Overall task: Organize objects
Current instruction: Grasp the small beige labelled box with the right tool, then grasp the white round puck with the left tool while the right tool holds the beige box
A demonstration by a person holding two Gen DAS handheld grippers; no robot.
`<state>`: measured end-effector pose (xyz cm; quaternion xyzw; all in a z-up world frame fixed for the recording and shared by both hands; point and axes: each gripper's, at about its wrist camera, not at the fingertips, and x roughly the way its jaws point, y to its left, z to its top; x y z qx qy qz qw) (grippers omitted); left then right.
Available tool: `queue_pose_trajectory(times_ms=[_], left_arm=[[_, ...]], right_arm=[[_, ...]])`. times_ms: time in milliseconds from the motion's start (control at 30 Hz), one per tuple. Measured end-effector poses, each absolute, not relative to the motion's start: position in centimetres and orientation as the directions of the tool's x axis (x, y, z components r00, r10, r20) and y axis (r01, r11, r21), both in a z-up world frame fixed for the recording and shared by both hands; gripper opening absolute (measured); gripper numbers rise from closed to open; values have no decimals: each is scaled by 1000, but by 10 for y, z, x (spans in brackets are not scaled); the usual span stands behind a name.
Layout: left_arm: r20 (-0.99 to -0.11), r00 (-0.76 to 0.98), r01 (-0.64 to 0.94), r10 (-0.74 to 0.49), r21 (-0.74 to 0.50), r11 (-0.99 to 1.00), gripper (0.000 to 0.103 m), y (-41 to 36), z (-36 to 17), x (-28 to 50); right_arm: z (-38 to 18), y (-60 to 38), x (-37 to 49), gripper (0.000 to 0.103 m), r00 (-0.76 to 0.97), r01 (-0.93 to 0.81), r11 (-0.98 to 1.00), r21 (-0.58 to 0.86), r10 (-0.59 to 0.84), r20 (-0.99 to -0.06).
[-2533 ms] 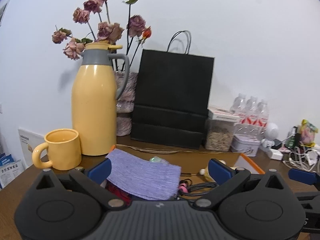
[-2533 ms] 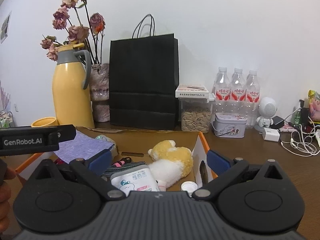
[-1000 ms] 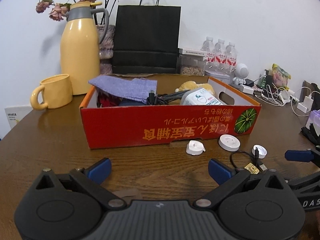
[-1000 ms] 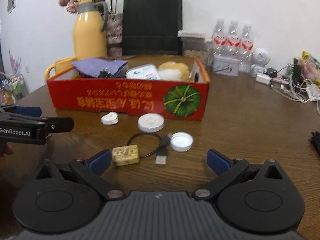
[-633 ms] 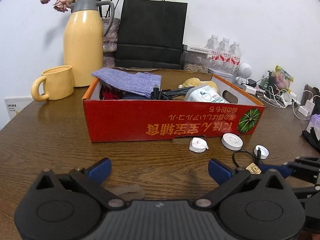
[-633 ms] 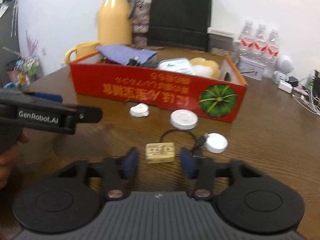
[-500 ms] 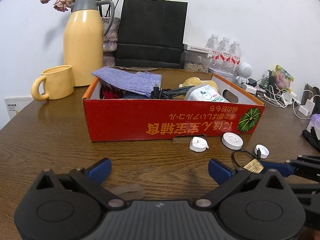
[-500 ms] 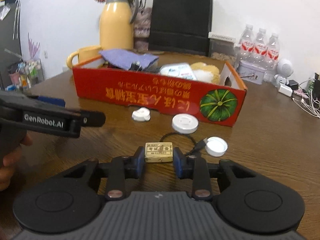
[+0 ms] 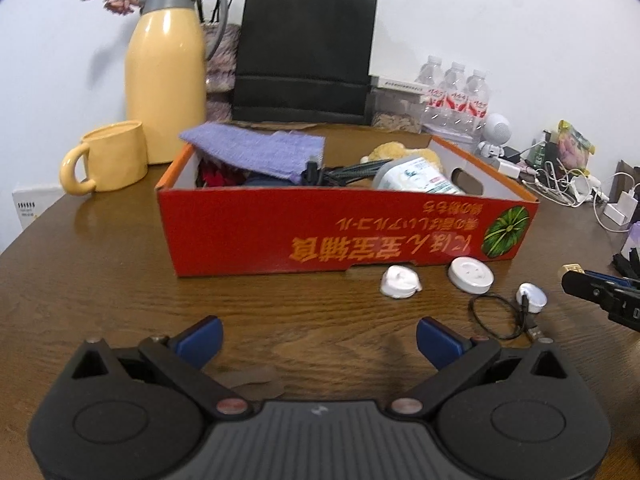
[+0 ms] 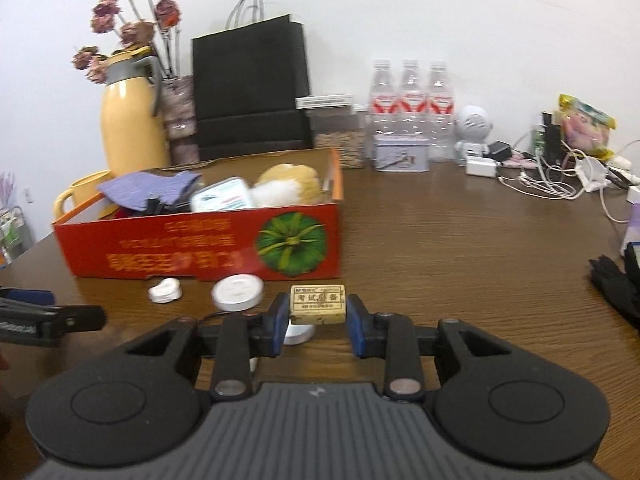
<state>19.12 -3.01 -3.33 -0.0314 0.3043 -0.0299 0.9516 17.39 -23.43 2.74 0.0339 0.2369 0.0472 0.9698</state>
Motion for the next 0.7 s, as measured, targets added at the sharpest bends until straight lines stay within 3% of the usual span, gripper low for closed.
queue_pose_trajectory(times_ms=[567, 700], left_arm=[[-592, 804, 55, -63, -31, 998, 103, -132, -25, 250], [-616, 786, 46, -54, -29, 999, 94, -144, -31, 261]], right_arm=[[26, -280, 190, 31, 894, -24, 991, 132, 81, -442], [27, -280, 187, 31, 901, -27, 992, 122, 77, -427]])
